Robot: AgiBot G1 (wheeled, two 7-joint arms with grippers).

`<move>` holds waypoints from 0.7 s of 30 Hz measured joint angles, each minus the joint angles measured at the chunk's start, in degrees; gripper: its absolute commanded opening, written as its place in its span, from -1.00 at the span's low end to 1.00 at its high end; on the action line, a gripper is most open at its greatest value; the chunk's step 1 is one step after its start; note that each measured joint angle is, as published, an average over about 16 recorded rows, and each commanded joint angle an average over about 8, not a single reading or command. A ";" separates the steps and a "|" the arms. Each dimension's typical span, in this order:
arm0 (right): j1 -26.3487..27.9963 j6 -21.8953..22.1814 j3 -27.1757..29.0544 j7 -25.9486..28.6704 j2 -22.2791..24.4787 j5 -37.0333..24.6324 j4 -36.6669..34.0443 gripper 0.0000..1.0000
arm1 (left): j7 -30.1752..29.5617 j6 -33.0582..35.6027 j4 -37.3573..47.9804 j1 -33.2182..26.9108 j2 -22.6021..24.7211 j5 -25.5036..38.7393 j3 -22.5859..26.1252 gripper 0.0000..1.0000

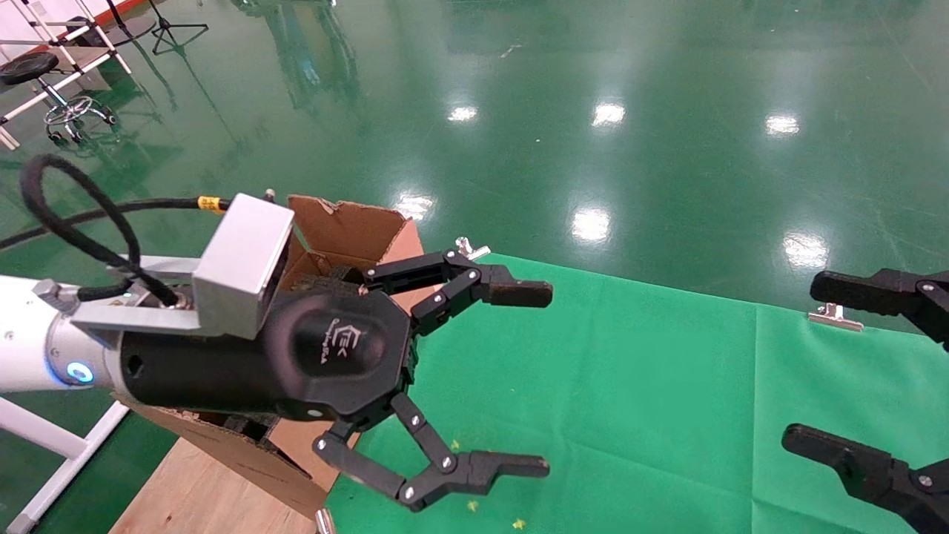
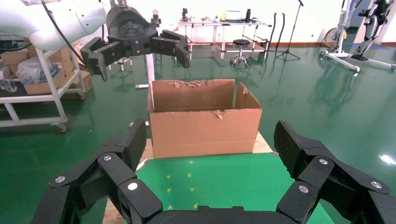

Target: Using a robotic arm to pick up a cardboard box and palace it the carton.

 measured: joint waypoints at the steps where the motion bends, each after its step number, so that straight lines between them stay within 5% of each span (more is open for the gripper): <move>1: 0.00 0.00 0.00 0.00 0.00 0.00 0.00 1.00 | 0.04 0.08 -0.12 0.08 -0.02 -0.10 -0.08 1.00; 21: 0.00 0.01 0.00 0.00 0.00 0.00 0.00 1.00 | -0.17 -0.51 0.77 -0.50 0.09 0.63 0.52 1.00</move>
